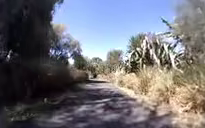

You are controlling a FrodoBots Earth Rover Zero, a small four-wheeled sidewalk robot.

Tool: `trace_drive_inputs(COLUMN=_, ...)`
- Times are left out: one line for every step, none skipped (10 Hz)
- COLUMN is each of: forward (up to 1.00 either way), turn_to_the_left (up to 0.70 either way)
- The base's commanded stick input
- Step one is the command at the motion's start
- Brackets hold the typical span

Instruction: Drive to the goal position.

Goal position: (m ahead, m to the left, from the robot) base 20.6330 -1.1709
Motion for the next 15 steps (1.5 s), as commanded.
trace_drive_inputs(forward=0.85, turn_to_the_left=0.0)
trace_drive_inputs(forward=0.85, turn_to_the_left=0.0)
trace_drive_inputs(forward=0.85, turn_to_the_left=0.0)
trace_drive_inputs(forward=0.85, turn_to_the_left=0.0)
trace_drive_inputs(forward=0.85, turn_to_the_left=0.0)
trace_drive_inputs(forward=0.85, turn_to_the_left=0.0)
trace_drive_inputs(forward=0.85, turn_to_the_left=0.0)
trace_drive_inputs(forward=0.85, turn_to_the_left=0.0)
trace_drive_inputs(forward=0.85, turn_to_the_left=0.0)
trace_drive_inputs(forward=0.85, turn_to_the_left=0.0)
trace_drive_inputs(forward=0.85, turn_to_the_left=0.0)
trace_drive_inputs(forward=0.85, turn_to_the_left=0.0)
trace_drive_inputs(forward=0.85, turn_to_the_left=0.0)
trace_drive_inputs(forward=0.85, turn_to_the_left=0.0)
trace_drive_inputs(forward=0.85, turn_to_the_left=0.0)
